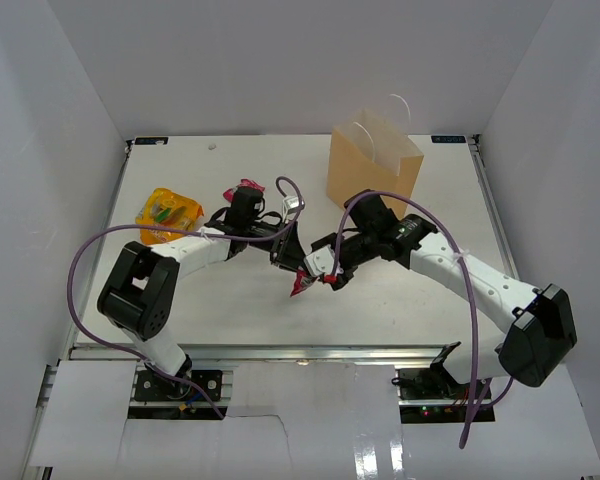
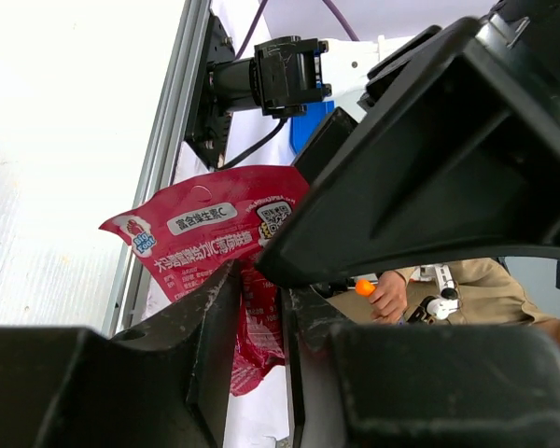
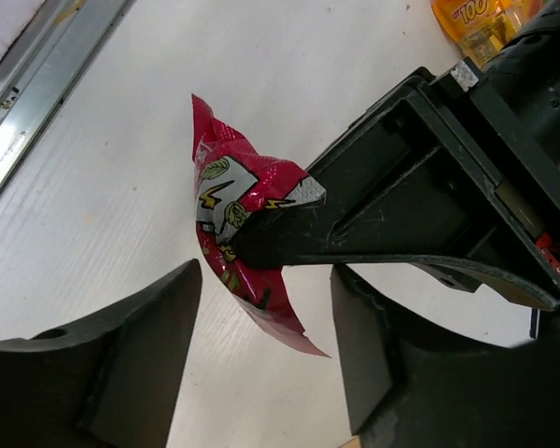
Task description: Place the snacks into the paper bag
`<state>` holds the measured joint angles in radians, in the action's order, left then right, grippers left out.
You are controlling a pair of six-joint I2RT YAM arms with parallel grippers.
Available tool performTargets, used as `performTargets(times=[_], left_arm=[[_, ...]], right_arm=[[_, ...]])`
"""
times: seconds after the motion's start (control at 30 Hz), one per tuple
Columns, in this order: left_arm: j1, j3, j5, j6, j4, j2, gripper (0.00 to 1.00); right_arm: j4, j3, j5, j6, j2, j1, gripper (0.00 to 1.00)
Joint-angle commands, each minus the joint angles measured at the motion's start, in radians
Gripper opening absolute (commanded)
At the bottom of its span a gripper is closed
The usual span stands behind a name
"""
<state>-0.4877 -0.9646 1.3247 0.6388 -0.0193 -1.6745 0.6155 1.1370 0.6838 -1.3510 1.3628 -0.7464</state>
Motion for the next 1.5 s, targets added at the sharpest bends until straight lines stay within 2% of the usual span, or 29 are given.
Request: performTargets(times=[0.0, 0.2, 0.27, 0.33, 0.43, 0.47, 0.57, 0.8, 0.93, 0.97, 1.03, 1.07, 1.17, 1.2, 1.3, 1.37, 1.4, 1.43, 1.47], left_arm=[[-0.005, -0.045, 0.034, -0.011, -0.019, 0.002, 0.35], [-0.003, -0.062, 0.044, -0.01, -0.019, -0.001, 0.35], [-0.003, -0.065, 0.047, -0.01, -0.019, -0.004, 0.36], [-0.003, -0.069, 0.048, -0.01, -0.018, -0.002, 0.38], [0.003, -0.095, 0.028, -0.02, 0.008, 0.019, 0.48], [0.009, -0.106, 0.018, -0.036, 0.024, 0.027, 0.57], [0.032, -0.144, -0.019, -0.096, 0.114, 0.048, 0.66], [0.101, -0.166, -0.159, -0.185, 0.231, 0.119, 0.71], [0.129, -0.177, -0.359, -0.226, 0.289, 0.171, 0.75], [0.129, -0.169, -0.455, -0.223, 0.291, 0.199, 0.77], [0.129, -0.152, -0.554, -0.187, 0.268, 0.229, 0.81], [0.129, -0.126, -0.643, -0.171, 0.234, 0.266, 0.83], [0.129, -0.079, -0.749, -0.125, 0.179, 0.324, 0.86], [0.129, -0.045, -0.801, -0.107, 0.142, 0.358, 0.86], [0.13, -0.004, -0.892, -0.088, 0.114, 0.398, 0.89], [0.13, 0.003, -0.942, -0.088, 0.127, 0.42, 0.9], [0.129, 0.006, -1.013, -0.08, 0.148, 0.424, 0.9], [0.129, 0.007, -1.047, -0.079, 0.157, 0.433, 0.91], [0.13, 0.009, -1.077, -0.077, 0.163, 0.438, 0.91]], right_arm=[[0.018, 0.01, 0.007, 0.019, 0.01, -0.007, 0.61], [0.018, 0.012, -0.009, 0.05, 0.025, -0.008, 0.45], [0.02, 0.012, -0.015, 0.055, 0.027, -0.008, 0.31], [0.02, 0.007, -0.021, 0.056, 0.022, -0.008, 0.26], [0.02, -0.005, -0.033, 0.056, 0.012, -0.007, 0.25], [0.02, -0.006, -0.036, 0.058, 0.004, -0.007, 0.23], [0.023, -0.011, -0.03, 0.07, -0.013, -0.004, 0.16], [0.023, 0.004, 0.009, 0.127, -0.06, 0.035, 0.1], [0.006, 0.052, 0.089, 0.214, -0.088, 0.1, 0.08], [-0.009, 0.062, 0.106, 0.296, -0.09, 0.114, 0.08], [-0.086, 0.087, 0.134, 0.412, -0.094, 0.157, 0.08], [-0.121, 0.093, 0.138, 0.541, -0.1, 0.183, 0.08], [-0.27, 0.092, 0.119, 0.74, -0.114, 0.225, 0.08], [-0.307, 0.093, 0.099, 0.871, -0.123, 0.235, 0.08], [-0.424, 0.104, -0.025, 1.091, -0.131, 0.285, 0.08], [-0.46, 0.133, -0.116, 1.164, -0.13, 0.32, 0.08], [-0.491, 0.145, -0.151, 1.196, -0.126, 0.328, 0.08], [-0.497, 0.18, -0.262, 1.264, -0.123, 0.332, 0.08], [-0.502, 0.199, -0.306, 1.292, -0.12, 0.335, 0.08]])
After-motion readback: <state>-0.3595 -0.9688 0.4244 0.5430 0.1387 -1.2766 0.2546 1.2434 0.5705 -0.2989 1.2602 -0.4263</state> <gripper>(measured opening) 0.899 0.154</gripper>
